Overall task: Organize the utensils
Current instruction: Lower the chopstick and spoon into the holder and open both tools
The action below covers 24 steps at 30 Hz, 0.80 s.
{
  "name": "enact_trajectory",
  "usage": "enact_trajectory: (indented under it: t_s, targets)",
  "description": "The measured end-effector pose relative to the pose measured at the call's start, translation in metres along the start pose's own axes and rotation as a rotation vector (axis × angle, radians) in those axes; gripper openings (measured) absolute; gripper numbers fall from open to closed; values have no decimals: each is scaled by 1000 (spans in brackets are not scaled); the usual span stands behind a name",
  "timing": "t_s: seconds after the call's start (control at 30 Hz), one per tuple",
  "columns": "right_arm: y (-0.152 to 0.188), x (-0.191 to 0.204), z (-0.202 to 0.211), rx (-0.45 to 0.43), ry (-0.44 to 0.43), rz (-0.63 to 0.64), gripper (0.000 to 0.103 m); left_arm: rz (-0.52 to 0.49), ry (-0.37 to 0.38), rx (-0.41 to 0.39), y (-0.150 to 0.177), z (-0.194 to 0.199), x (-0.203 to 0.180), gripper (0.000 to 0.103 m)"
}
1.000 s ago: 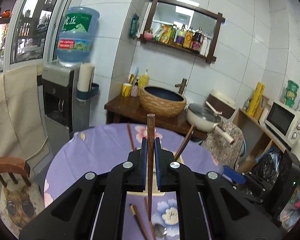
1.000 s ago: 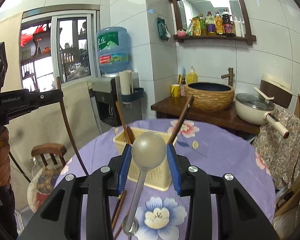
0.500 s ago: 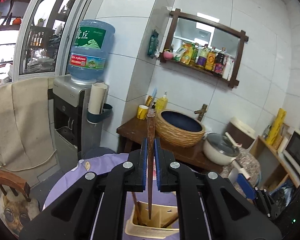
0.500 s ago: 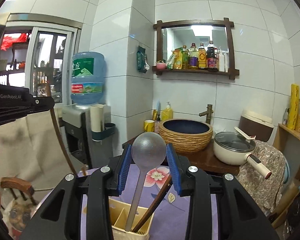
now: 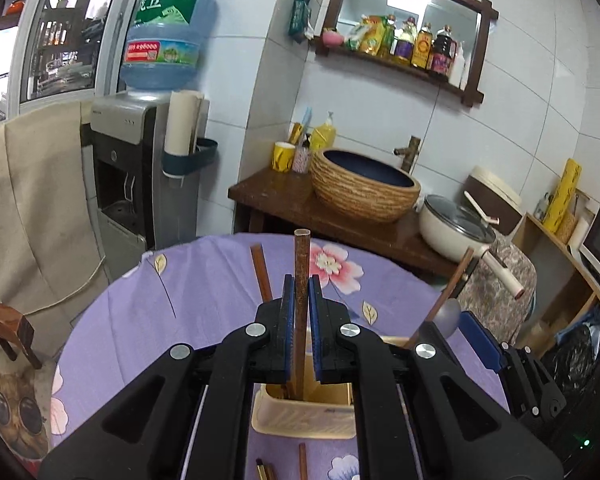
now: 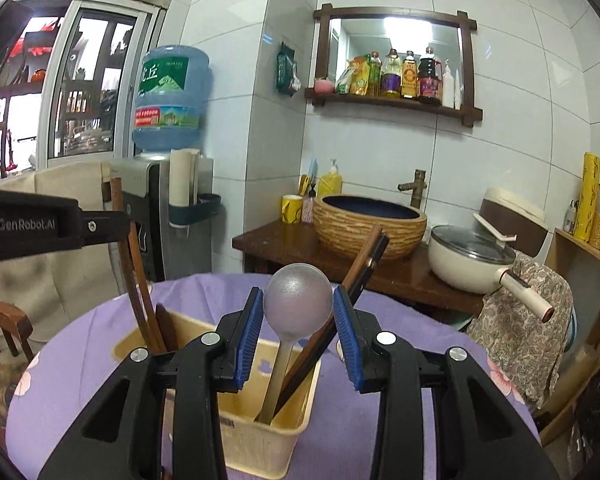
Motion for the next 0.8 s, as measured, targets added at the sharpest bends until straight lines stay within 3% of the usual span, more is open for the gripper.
enact_trajectory:
  t_s: [0.13, 0.37, 0.43, 0.47, 0.5, 0.53, 0.6, 0.7, 0.8]
  targets:
    - [13, 2, -5, 29, -7, 1, 35, -13, -15, 11, 16, -7, 1, 7]
    - [24, 0, -9, 51, -21, -6, 36, -32, -6, 8, 16, -3, -1, 7]
    - [26, 1, -8, 53, -25, 2, 38, -42, -2, 6, 16, 0, -2, 8]
    - [26, 0, -6, 49, -27, 0, 44, -44, -2, 3, 17, 2, -2, 10]
    - [26, -1, -4, 42, -32, -8, 51, -48, 0, -2, 18, 6, -2, 19]
    - [27, -2, -1, 35, -36, -18, 53, -48, 5, -9, 19, 9, -1, 39]
    - [27, -5, 8, 19, -42, -30, 54, -35, 21, -36, 21, 20, 1, 64]
    - [31, -8, 22, 6, -59, -32, 62, -42, 17, -68, 28, 40, 8, 70]
    - [46, -4, 38, 67, -145, -44, 70, -41, 20, -59, 47, 59, 20, 84]
Point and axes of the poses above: each gripper's, at about its wrist camera, not at the fingertips, and z roughly against the way its jaws point, x to its left, y to its underside, the point moved 8 cm from there along -z, roughly the way its jaws point, and after that the axes turned 1 degree about x, right-handed, at the moved point
